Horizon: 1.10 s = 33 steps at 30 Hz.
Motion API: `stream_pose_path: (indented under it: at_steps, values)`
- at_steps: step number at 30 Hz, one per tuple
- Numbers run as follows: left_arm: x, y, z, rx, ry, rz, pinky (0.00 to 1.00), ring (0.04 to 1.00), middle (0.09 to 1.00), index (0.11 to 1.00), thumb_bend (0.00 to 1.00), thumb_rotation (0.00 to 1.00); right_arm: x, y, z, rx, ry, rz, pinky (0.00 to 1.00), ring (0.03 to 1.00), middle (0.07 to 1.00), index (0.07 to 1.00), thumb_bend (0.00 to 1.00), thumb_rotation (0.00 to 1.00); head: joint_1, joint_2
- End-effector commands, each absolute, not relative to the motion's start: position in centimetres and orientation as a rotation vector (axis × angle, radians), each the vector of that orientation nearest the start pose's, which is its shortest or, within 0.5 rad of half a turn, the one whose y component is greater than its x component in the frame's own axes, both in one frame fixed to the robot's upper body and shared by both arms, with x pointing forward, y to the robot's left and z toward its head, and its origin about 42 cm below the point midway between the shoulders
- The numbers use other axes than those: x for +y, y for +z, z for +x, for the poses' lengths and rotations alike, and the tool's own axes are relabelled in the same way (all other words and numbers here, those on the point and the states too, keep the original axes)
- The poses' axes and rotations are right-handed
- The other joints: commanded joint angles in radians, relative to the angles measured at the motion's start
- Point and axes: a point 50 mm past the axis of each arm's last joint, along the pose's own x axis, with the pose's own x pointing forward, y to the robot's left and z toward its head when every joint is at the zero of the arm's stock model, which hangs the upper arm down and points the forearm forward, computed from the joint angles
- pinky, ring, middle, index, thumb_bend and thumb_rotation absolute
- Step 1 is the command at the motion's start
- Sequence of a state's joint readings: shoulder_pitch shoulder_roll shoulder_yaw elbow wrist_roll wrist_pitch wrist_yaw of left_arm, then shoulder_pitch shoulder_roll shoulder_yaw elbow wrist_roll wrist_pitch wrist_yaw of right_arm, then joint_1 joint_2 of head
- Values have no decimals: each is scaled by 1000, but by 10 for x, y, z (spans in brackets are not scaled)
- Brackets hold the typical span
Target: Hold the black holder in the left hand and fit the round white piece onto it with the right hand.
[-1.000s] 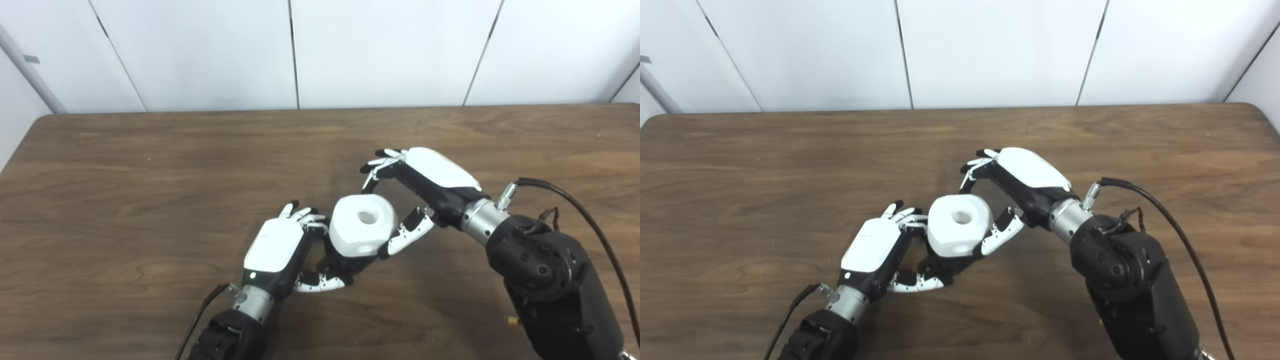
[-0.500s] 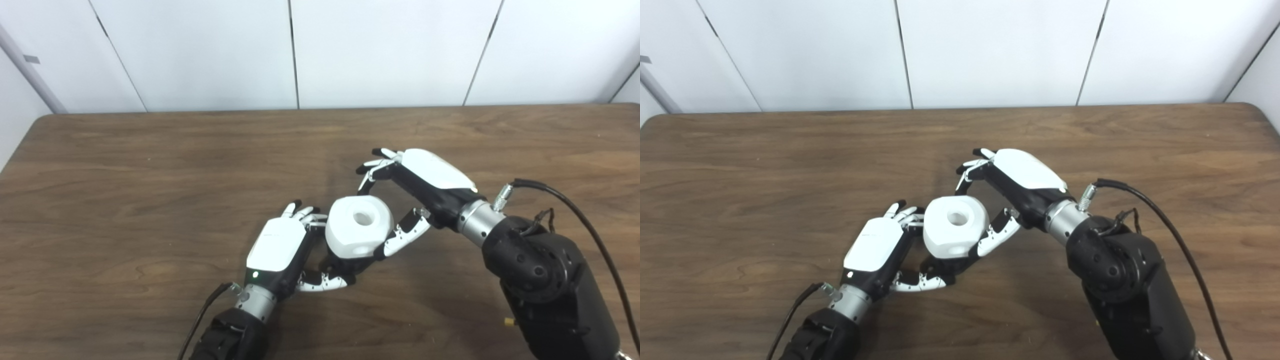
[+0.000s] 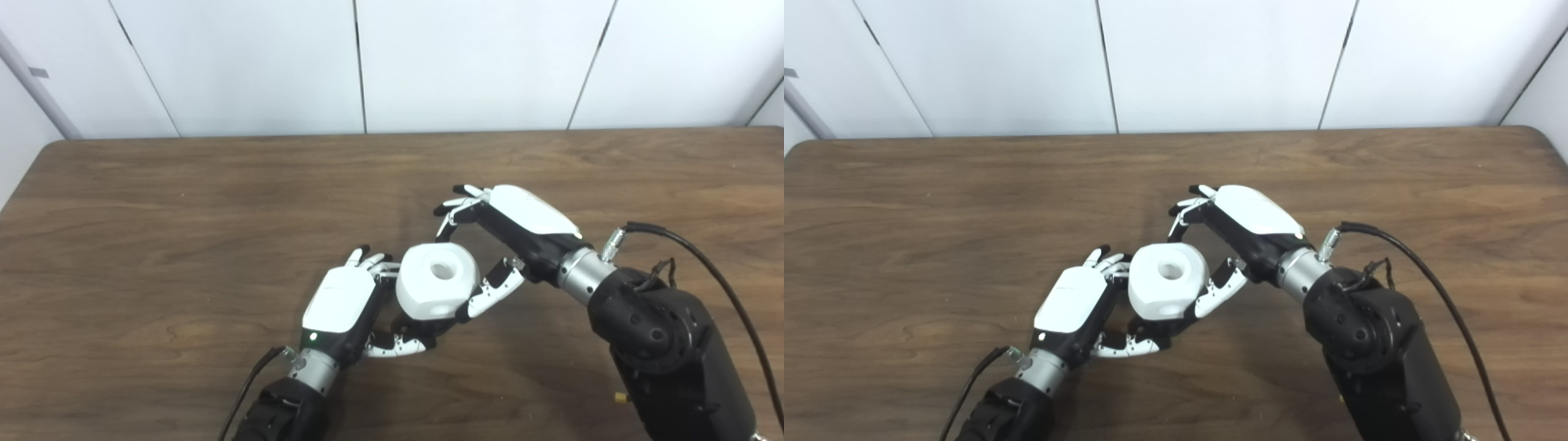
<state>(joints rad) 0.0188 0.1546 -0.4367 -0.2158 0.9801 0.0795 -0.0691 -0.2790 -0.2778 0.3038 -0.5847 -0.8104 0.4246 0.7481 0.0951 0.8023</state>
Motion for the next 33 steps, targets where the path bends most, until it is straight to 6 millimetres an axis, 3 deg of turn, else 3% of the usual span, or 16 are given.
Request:
stream_pose_path:
  at_steps: [1,33]
  values:
    - [136,129,249,-258,-377,1097,992,885,784,485,523,55,-174,274,294,-227,519,-1099,1000,971,847,483,525,137,-1,0]
    - [141,133,247,-253,-380,1104,988,882,782,486,523,55,-175,263,293,-204,525,-1086,1000,986,853,483,524,135,-40,10]
